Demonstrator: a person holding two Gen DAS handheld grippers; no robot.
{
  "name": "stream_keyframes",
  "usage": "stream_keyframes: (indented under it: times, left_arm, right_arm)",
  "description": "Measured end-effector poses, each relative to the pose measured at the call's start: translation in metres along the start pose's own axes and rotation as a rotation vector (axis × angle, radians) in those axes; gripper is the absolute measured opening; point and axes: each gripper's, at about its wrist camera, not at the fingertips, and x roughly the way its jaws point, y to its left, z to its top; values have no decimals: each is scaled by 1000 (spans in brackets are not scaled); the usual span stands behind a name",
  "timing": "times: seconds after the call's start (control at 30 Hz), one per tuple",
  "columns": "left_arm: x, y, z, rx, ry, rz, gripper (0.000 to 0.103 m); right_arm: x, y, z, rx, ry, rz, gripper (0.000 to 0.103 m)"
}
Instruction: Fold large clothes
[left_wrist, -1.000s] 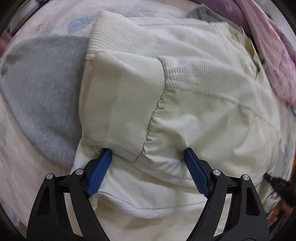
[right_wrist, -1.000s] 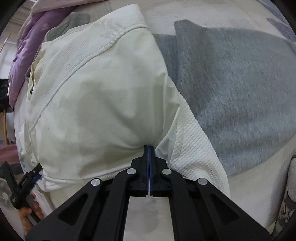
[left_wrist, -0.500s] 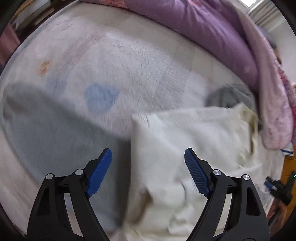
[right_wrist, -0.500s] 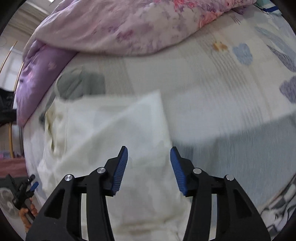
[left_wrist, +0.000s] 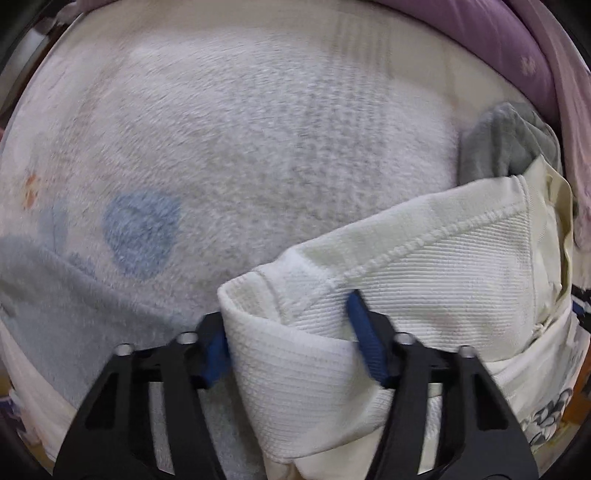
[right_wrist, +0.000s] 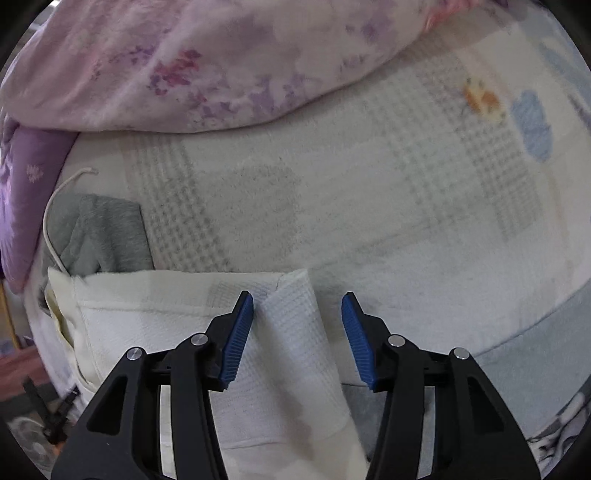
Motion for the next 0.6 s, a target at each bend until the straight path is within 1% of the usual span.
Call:
stream_keyframes:
  times: [0.03,0.07,0.1,0.13,0.2,0.23,0.27,0.33,0.43,0.47,0.53,0.6]
  left_arm:
    - [-2,-4,1,18,-7,6,29]
    - [-3,-7,1,29,-13,7,21]
    - [-6,-10,2,41,-23,21,15]
    - [-10,-12,1,47,-40,29,10]
    - [-22,-13,-4,42,-87,25,9]
    - [-36,-11,-9,34,-125,9,9]
    - [-45,-10,-13,37,-145,7,9]
    - [-74,-7,-36,86,-201,28,8]
    - [-113,-12,-66,144,-274,26,8]
    - [-123,-14,-75,143,-293,18,8]
    - [-145,-17,-94,128,-333,-13,8]
    - [-161,-22,-115,117,-375,-30,8]
  right_arm:
    - [3,2,-1,-10,7,1,44]
    - [4,5,-2,-32,3,-2,33]
    - [4,7,-3,-46,-2,0,23]
    - [1,9,-6,-64,-14,-7,18]
    - [-13,14,-17,-107,-75,-2,9]
    - [-23,17,-24,-133,-113,-5,9]
    - [-31,19,-30,-159,-143,-13,9]
    - [-57,23,-49,-218,-219,-4,9]
    - [-93,20,-73,-239,-292,65,8]
    - [-102,20,-79,-245,-310,78,8]
    - [-128,16,-97,-244,-363,139,8]
    - [-149,14,-115,-262,-396,171,8]
